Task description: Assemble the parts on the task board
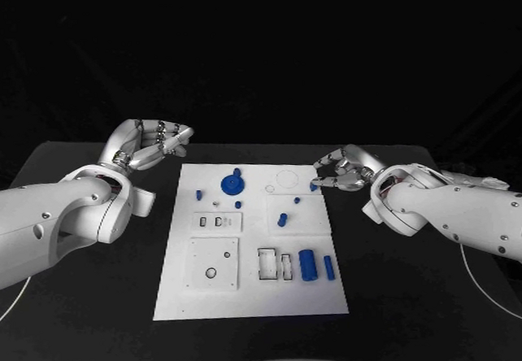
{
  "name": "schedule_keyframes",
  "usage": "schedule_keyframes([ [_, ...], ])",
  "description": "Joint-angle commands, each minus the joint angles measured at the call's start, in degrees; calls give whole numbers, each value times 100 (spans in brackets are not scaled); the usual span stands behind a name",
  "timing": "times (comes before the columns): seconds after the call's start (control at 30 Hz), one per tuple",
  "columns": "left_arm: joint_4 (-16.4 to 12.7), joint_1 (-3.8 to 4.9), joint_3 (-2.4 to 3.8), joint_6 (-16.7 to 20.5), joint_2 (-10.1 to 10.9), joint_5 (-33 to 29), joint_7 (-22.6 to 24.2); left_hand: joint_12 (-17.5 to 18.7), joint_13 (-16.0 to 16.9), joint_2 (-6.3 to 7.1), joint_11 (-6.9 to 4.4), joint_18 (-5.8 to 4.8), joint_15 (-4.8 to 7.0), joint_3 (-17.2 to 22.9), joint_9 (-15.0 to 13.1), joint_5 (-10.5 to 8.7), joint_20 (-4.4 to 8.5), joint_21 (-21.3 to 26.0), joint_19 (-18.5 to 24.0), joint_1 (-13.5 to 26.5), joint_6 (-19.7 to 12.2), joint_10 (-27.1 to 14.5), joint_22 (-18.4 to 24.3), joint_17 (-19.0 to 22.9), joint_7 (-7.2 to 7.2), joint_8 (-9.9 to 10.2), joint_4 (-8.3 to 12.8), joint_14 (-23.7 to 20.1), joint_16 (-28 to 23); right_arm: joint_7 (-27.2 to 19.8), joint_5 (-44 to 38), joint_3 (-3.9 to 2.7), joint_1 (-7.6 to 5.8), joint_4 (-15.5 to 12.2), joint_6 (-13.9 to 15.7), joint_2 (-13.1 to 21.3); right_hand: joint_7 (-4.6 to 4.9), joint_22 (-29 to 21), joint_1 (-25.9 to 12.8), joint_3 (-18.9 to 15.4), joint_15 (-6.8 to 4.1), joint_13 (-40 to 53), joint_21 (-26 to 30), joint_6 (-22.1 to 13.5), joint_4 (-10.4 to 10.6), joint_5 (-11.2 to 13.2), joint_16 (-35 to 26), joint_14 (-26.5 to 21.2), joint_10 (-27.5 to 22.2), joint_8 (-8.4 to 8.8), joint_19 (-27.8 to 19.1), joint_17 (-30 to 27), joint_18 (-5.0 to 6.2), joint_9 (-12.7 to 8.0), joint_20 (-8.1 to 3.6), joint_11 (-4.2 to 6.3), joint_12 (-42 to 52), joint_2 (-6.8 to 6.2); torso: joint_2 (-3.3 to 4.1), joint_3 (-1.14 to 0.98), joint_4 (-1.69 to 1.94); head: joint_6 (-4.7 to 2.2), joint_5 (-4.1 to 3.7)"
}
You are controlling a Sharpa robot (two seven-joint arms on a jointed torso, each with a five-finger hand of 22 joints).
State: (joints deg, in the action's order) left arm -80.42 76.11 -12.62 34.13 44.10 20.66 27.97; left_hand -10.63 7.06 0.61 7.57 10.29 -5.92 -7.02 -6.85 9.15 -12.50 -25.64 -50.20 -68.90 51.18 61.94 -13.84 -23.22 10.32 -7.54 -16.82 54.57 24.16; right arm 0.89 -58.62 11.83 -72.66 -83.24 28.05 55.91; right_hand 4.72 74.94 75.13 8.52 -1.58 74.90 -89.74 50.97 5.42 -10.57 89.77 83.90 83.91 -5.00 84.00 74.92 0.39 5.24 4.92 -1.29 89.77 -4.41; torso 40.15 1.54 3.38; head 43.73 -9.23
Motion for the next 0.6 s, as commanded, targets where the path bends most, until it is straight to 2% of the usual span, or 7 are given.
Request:
schedule_keyframes([
  [0.03,-30,1,3,-77,13,-24,79,2,6,-40,9,14,-5,-42,-6,-22,-21,23,28,-39,-12,-32,7,6,30,30,7,-37,-34,-17,-248,1,58,95,-159,-70,-31,1506,55,-17,-56,1510,-26,-35,-39,29,23,610,609,66,600,1508,-39,-19,-41,50,23,-12,3,1,3,-1,16],
  [0.13,-38,1,3,-73,30,-24,75,2,6,-40,9,14,-5,-42,-6,-22,-21,23,28,-39,-12,-32,7,6,30,30,7,-37,-34,-25,-271,1,102,191,-184,-140,-25,1506,58,-27,-62,1510,-26,-66,-32,16,23,610,609,89,600,1508,-39,-30,-50,54,23,-16,0,0,4,7,21],
  [0.2,-42,2,3,-67,39,-24,73,2,6,-41,9,14,-5,-42,-6,-22,-21,25,28,-40,-13,-33,8,7,30,31,7,-38,-35,-15,-286,1,136,286,-225,-209,-25,1506,58,-27,-62,1510,-26,-68,-31,15,23,610,609,90,600,1508,-39,-31,-51,54,23,-16,-2,0,1,8,56],
  [0.6,-43,2,4,-62,72,-24,79,2,7,-47,10,14,-6,-44,-6,-19,-22,32,28,-47,-15,-35,12,9,31,32,8,-41,-36,95,-342,-2,260,570,-309,-438,-60,1506,151,2,-82,1510,-26,1,-59,-4,23,610,609,71,600,1508,-39,-28,-71,75,23,28,-13,-6,-7,40,70],
])
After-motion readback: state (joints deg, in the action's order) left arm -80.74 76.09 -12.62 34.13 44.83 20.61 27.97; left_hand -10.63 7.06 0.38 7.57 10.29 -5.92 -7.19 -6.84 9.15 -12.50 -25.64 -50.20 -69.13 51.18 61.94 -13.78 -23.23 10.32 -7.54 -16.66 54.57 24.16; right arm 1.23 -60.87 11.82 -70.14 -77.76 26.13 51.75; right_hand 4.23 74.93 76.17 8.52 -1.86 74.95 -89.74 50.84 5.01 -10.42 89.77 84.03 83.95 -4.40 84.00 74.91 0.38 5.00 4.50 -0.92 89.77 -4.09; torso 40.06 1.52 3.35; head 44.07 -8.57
